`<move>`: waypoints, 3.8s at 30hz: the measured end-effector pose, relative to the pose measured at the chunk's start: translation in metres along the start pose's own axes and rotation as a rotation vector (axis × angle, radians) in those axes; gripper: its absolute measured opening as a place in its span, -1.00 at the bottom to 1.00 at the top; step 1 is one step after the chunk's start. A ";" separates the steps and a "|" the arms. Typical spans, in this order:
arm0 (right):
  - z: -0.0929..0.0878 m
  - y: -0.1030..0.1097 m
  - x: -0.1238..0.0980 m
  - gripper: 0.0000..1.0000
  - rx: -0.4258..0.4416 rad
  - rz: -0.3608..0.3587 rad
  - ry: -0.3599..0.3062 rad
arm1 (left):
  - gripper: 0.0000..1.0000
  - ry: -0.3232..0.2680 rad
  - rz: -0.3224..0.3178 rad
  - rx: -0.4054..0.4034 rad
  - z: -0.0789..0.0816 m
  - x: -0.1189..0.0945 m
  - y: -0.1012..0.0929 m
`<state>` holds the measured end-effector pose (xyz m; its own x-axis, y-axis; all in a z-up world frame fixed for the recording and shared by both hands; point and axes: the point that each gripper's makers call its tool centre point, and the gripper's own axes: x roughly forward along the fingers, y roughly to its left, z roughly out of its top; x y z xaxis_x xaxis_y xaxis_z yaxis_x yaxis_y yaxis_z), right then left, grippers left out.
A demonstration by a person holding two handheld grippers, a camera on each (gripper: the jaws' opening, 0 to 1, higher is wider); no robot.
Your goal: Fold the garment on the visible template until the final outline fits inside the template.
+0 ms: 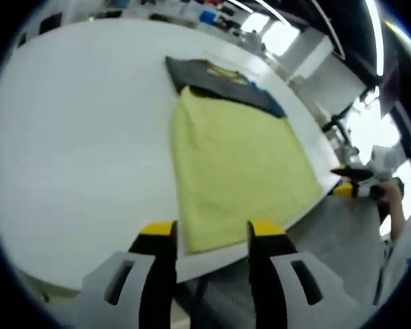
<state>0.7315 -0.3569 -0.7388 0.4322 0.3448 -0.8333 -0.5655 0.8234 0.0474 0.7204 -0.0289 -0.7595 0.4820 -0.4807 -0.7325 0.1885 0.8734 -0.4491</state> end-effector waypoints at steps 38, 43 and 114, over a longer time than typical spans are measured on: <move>-0.018 -0.015 0.024 -0.28 0.050 -0.034 0.104 | -0.68 0.081 0.065 0.041 -0.009 0.007 0.009; -0.029 -0.017 0.027 -0.37 0.045 -0.048 0.158 | -0.69 0.084 0.068 0.050 -0.009 0.007 0.010; -0.034 -0.011 0.034 -0.94 0.080 -0.007 0.178 | -1.00 0.136 0.115 0.152 -0.014 0.008 0.015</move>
<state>0.7286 -0.3699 -0.7859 0.3009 0.2592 -0.9178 -0.5018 0.8614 0.0787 0.7153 -0.0213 -0.7792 0.3902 -0.3749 -0.8409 0.2710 0.9197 -0.2842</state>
